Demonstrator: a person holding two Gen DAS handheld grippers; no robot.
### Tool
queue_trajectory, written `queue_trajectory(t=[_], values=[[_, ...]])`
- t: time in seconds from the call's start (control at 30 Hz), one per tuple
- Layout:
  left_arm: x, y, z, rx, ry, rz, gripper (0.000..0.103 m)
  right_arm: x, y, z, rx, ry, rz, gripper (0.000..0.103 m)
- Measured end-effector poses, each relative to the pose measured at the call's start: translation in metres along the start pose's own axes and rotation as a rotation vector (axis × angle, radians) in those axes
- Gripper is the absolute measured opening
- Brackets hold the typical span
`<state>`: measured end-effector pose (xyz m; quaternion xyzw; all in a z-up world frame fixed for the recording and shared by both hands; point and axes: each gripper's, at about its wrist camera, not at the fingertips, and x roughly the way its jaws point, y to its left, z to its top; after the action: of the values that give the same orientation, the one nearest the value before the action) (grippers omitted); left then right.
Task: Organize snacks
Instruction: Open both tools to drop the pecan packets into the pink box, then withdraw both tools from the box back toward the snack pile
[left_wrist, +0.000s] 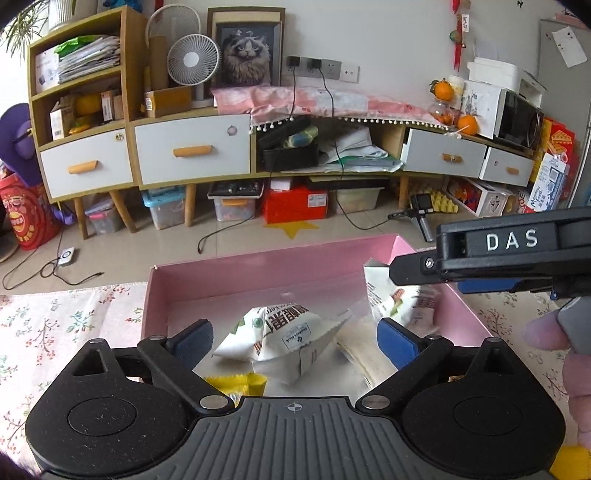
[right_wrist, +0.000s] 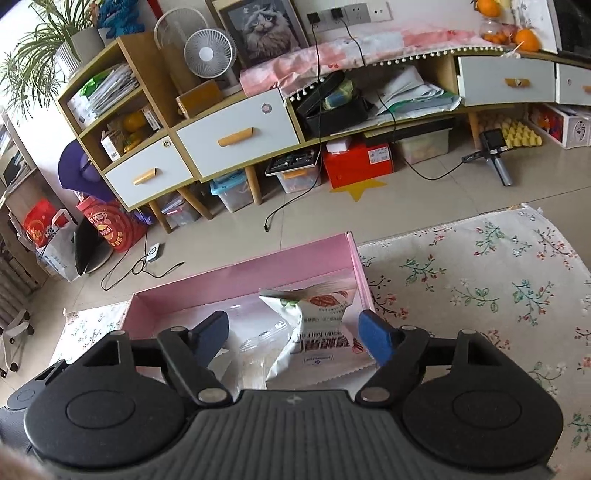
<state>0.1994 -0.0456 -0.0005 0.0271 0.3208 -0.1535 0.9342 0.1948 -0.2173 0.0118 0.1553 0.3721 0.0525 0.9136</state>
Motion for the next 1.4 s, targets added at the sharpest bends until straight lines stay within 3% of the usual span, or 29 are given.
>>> queue_trajectory(t=[0.27, 0.8, 1.13, 1.4], values=[[-0.037, -0.001, -0.013, -0.017, 0.001, -0.024, 0.097, -0.027, -0.002, -0.011, 0.003, -0.005, 0.010, 0.084], [-0.116, 0.004, -0.053, -0.076, 0.047, 0.056, 0.102, -0.079, 0.000, -0.055, -0.082, 0.032, -0.006, 0.102], [-0.144, 0.016, -0.089, -0.069, 0.118, 0.081, 0.102, -0.099, 0.006, -0.085, -0.165, 0.044, 0.003, 0.103], [-0.152, 0.028, -0.112, -0.040, 0.130, 0.096, 0.102, -0.099, 0.016, -0.110, -0.407, -0.004, -0.083, 0.103]])
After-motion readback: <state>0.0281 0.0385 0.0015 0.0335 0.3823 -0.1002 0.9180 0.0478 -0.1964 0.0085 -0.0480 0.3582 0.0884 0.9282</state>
